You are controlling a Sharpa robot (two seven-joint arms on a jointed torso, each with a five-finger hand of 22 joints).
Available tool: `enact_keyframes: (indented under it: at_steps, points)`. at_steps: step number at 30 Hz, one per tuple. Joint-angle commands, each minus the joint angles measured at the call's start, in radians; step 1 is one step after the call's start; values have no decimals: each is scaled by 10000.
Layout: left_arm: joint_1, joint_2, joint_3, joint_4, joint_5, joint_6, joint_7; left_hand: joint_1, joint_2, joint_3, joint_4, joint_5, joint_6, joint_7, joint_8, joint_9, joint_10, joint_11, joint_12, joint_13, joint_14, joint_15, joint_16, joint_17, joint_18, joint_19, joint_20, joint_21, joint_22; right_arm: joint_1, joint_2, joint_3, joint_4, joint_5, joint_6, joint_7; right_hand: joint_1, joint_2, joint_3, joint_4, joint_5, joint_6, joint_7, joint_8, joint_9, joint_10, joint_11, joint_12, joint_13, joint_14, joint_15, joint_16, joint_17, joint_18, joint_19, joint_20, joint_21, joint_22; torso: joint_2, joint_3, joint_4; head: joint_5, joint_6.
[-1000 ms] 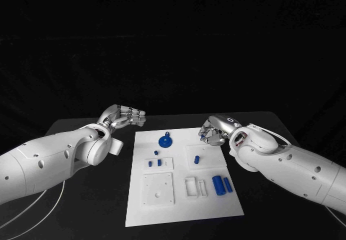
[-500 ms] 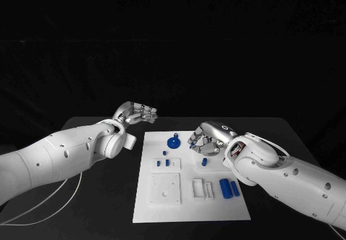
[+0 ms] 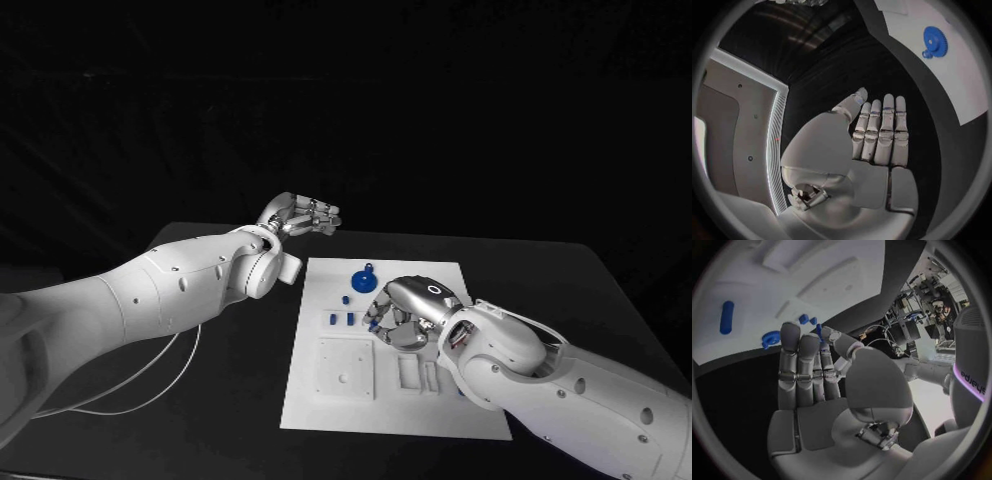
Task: Assemble the parts on the task board
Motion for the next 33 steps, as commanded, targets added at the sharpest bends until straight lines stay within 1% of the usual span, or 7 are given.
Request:
enact_keyframes:
  at_steps: [1, 3, 7, 11, 18, 27, 33]
  points:
    - [-26, 85, 9, -80, 265, 5, 159, -53, 61, 3, 71, -14, -54, -2, -21, 9, -83, 29, -12, -7, -76, -4, -38, 11, 77, 40, 3, 31, -25, -135, 146, -117, -41, -594, 49, -50, 38, 33, -9, -45, 26, 37, 1, 60, 12, 65, -26, 26, 17, -13, -66, 54, -11, 140, 105, -73, -37, 25, -58, -32, 2, 120, -97]
    - [-34, 124, 9, -108, 279, 14, 157, -52, 62, 3, 70, -11, -57, -2, -21, 9, -88, 30, -13, -8, -81, -2, -39, 11, 76, 39, 4, 32, -33, -233, 243, -187, -101, -665, 44, -65, 31, 37, -2, -46, 42, 32, 2, 57, 11, 60, -24, 24, 15, -16, -66, 55, -19, 140, 110, -75, -47, 39, -55, -34, 4, 168, -140]
    - [-48, 184, 9, -130, 292, 37, 159, -52, 62, 3, 70, -11, -57, -2, -21, 9, -88, 30, -13, -8, -81, -2, -39, 11, 76, 39, 4, 32, -33, -393, 398, -251, -244, -770, 6, -104, 28, 33, 8, -59, 54, 35, 1, 60, 12, 60, -24, 26, 16, -16, -68, 55, -35, 142, 119, -77, -62, 61, -38, -24, 19, 258, -236]
    - [-59, 231, 9, -126, 301, 85, 161, -66, 66, -8, 84, -22, -82, 5, -24, 8, -108, 36, -12, -7, -100, 5, -38, 11, 76, 32, 14, 29, -75, -534, 529, -282, -378, -921, 10, -160, 2, 41, 17, -85, 65, 39, 0, 59, 13, 64, -21, 28, 16, -14, -69, 73, -76, 145, 153, -77, -101, 141, -33, -41, 12, 364, -296]
    - [-72, 262, 9, -112, 319, 133, 165, -71, 68, -21, 94, -23, -98, 9, -20, 10, -126, 42, -12, -7, -124, 13, -38, 11, 82, 42, 21, 28, -121, -688, 644, -305, -510, -1136, 109, -237, -7, 43, 16, -98, 42, 57, -6, 61, 10, 79, -31, 27, 15, -9, -71, 99, -90, 140, 174, -79, -123, 185, -35, -38, 7, 497, -431]
    - [-75, 256, 10, -85, 345, 164, 163, -77, 78, -32, 101, -21, -109, 10, -22, 9, -139, 46, -12, -7, -145, 22, -38, 12, 88, 50, 32, 27, -203, -764, 675, -325, -631, -1300, 101, -319, -15, 41, 19, -116, 49, 66, -8, 62, 6, 83, -32, 26, 15, -13, -73, 119, -108, 131, 193, -80, -142, 233, -36, -32, -4, 550, -514]
    - [-75, 250, 10, -61, 355, 182, 160, -77, 78, -32, 101, -21, -109, 10, -22, 9, -139, 46, -12, -7, -145, 22, -38, 12, 88, 50, 32, 27, -203, -773, 688, -329, -676, -1382, 14, -375, -17, 45, 34, -124, 36, 65, -9, 60, 4, 83, -31, 25, 14, -17, -74, 130, -124, 126, 200, -83, -152, 271, -34, -30, -7, 548, -517]
